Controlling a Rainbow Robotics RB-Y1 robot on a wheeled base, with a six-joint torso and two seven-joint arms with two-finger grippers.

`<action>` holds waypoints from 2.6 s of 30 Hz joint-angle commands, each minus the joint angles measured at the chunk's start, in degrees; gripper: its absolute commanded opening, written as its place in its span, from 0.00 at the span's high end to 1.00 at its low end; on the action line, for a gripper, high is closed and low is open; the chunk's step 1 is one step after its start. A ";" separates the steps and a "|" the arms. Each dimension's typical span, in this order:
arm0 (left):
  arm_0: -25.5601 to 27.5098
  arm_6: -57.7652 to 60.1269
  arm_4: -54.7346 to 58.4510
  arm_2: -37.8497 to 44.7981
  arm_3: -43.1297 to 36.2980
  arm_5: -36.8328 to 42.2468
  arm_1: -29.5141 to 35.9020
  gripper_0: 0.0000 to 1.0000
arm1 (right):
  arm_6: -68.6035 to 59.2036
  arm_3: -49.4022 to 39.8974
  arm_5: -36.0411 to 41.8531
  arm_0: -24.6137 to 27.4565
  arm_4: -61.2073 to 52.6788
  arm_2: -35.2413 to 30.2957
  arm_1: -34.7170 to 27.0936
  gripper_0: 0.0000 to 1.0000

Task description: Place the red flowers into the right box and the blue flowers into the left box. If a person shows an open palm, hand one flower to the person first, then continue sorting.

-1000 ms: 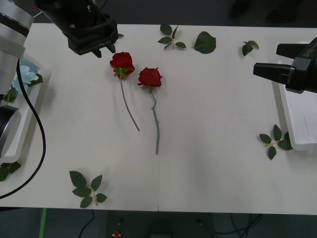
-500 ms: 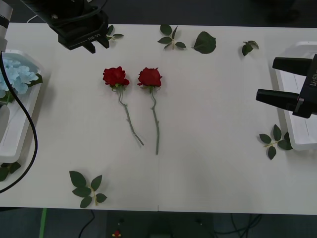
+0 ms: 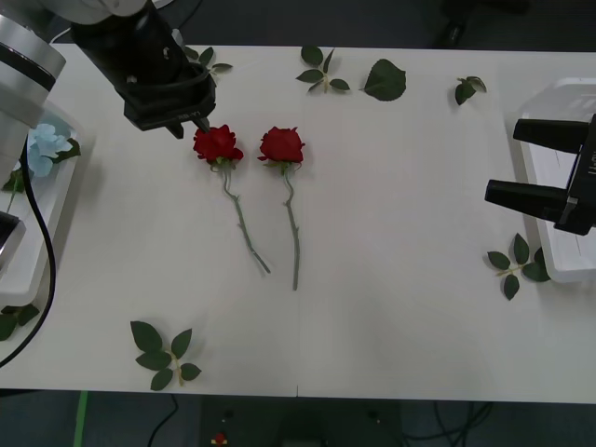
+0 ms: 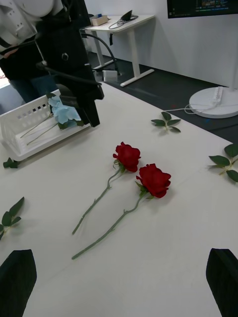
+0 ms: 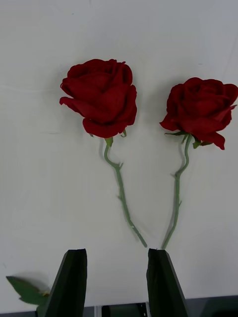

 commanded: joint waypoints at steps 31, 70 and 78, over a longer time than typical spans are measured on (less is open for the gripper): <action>3.89 12.31 7.52 -35.19 12.82 -41.98 0.57 0.67 | 2.50 -1.19 -0.54 2.01 -1.57 -0.50 -3.19 0.00; 3.45 14.77 3.21 -47.31 12.82 -46.90 -1.72 1.00 | 2.68 -1.19 -1.07 2.36 -2.01 -0.50 -3.37 0.00; 3.01 14.86 2.33 -47.40 13.53 -46.99 -2.95 1.00 | 2.59 -1.19 -1.25 2.36 -2.01 -0.50 -3.37 0.00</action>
